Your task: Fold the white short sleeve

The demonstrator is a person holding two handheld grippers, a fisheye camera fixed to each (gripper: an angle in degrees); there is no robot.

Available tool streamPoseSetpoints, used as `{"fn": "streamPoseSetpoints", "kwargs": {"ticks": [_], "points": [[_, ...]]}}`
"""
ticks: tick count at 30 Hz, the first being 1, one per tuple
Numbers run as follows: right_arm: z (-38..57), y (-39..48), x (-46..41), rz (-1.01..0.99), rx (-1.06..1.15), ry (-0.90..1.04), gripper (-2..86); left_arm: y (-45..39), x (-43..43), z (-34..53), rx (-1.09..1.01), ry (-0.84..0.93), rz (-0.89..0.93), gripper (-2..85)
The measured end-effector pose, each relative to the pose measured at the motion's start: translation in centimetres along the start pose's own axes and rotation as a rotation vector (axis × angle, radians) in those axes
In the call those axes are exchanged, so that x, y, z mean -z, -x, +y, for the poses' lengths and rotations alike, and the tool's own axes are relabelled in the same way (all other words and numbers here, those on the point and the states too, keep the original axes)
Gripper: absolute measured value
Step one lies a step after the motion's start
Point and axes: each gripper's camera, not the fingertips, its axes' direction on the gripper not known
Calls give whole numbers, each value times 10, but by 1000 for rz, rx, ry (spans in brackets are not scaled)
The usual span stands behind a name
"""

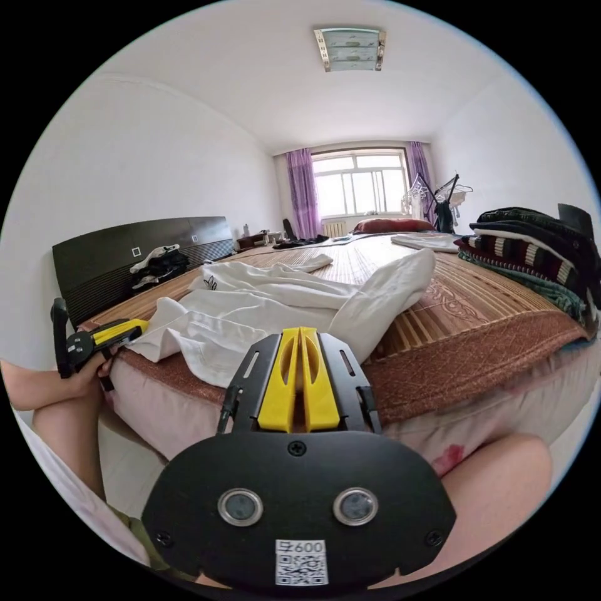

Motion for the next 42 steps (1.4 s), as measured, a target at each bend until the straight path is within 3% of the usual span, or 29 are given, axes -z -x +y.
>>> {"fn": "streamPoseSetpoints", "kwargs": {"ticks": [9,29,31,33,35,36,39,42], "points": [[-7,-6,-9,-46,-34,-4,-9,5,-17,4,71,9,56,5],[-54,-4,-21,-62,-72,-2,-8,-45,-47,-43,16,23,-30,3],[-66,3,-26,-39,-52,25,-8,-59,-52,-57,-52,62,-61,3],[-84,24,-35,58,35,119,-8,-88,-58,-74,-294,122,-147,3],[-106,45,-46,170,72,220,-8,-126,-75,-99,-683,298,-258,5],[-120,54,-53,217,39,285,-8,-126,-83,-115,-714,395,-230,5],[-144,56,-57,112,-104,354,-8,-111,-93,-136,-625,427,-152,5],[-153,64,-58,-34,-177,372,-9,-100,-120,-124,-767,504,-349,6]]}}
